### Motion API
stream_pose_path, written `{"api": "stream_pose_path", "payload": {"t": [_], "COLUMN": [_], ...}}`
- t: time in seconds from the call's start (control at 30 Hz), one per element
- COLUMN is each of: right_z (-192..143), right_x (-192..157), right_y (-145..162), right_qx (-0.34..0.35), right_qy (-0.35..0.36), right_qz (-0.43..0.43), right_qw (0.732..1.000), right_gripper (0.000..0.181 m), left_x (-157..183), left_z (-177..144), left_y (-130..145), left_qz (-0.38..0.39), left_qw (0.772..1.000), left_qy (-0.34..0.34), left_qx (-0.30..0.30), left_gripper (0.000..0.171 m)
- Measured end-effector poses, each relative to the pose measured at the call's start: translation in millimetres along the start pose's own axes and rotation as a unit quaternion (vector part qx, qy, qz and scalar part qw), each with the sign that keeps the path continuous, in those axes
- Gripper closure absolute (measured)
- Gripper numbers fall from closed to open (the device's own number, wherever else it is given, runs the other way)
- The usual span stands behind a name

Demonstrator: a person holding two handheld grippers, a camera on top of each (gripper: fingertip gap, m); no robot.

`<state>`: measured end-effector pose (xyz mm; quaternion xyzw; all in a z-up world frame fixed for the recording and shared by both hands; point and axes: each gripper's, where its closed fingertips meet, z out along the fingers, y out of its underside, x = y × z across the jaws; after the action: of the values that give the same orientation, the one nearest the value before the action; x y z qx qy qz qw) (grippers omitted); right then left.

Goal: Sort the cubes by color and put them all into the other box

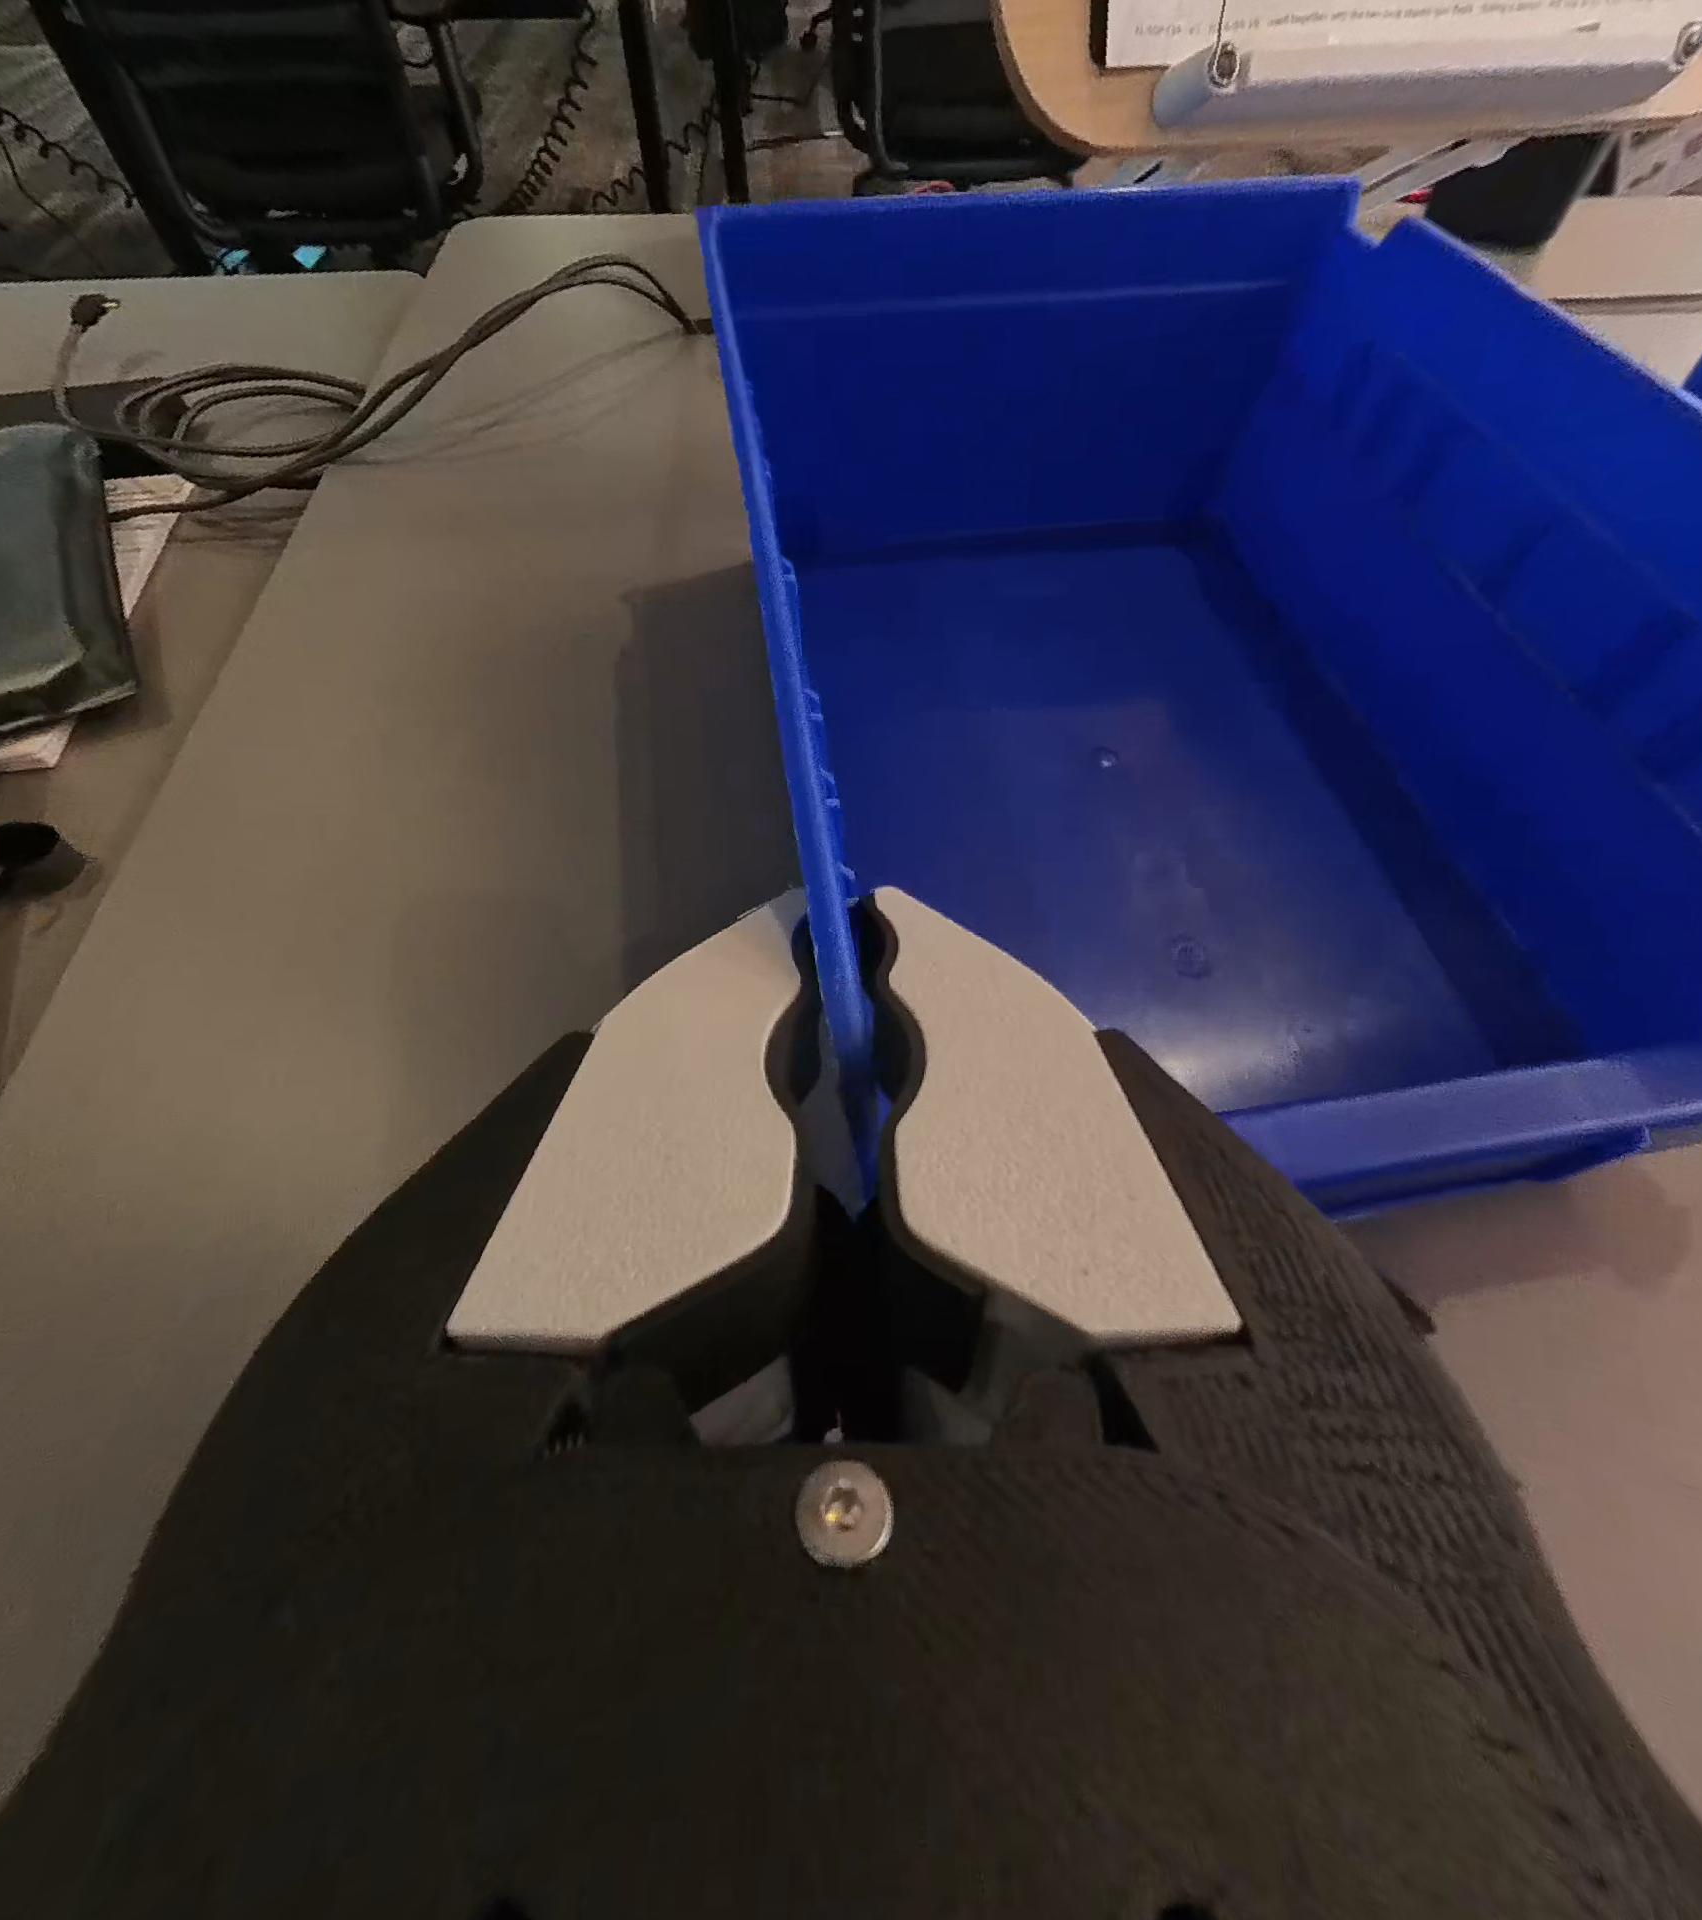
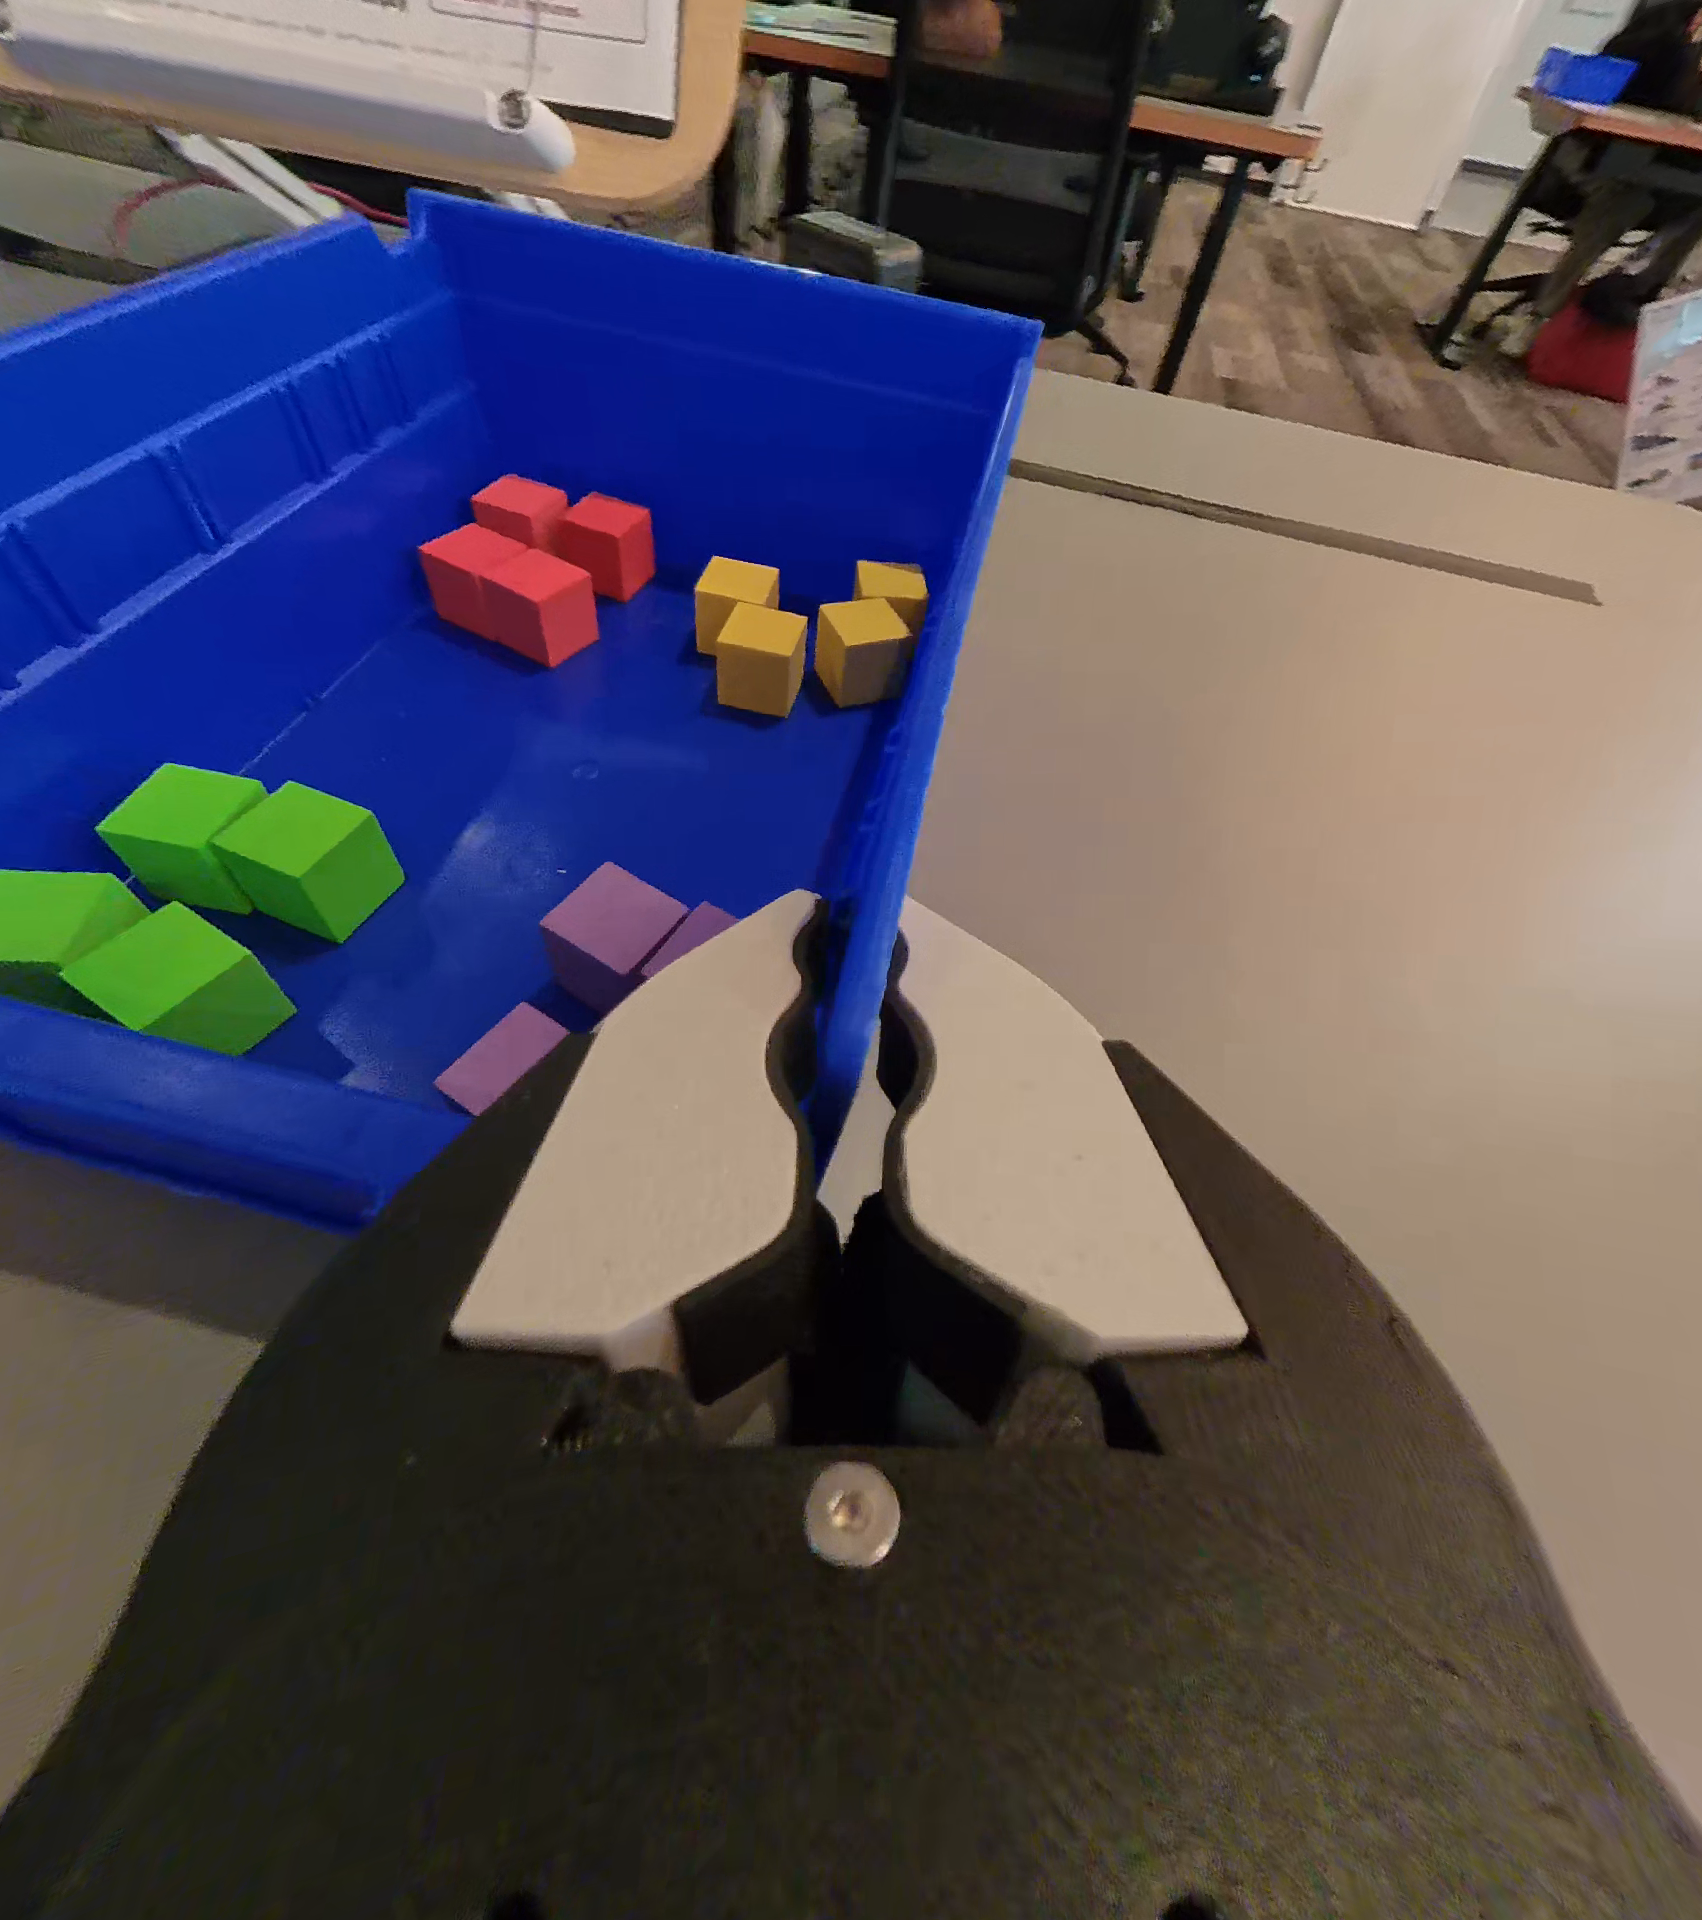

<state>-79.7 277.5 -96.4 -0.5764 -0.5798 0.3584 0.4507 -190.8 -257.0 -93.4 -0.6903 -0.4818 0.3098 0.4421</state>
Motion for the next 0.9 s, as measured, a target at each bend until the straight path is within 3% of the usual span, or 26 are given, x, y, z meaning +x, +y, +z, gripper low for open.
{"api": "stream_pose_path", "payload": {"t": [0.37, 0.9], "right_z": [32.3, 91.2], "right_x": [-9.4, -72.9], "right_y": [-15.1, -42.0], "right_qx": [-0.010, 0.009], "right_qy": [-0.117, -0.272], "right_qz": [-0.060, -0.150], "right_qw": [0.991, 0.951], "right_gripper": [0.174, 0.173], "left_x": [19.2, 65.4], "left_z": [-45.4, -88.7], "left_y": [20.3, 38.6], "left_qz": [-0.083, -0.133], "left_qw": [0.994, 0.982], "left_qy": [-0.075, -0.122], "left_qx": [0.012, 0.063], "left_gripper": [0.166, 0.164]}}
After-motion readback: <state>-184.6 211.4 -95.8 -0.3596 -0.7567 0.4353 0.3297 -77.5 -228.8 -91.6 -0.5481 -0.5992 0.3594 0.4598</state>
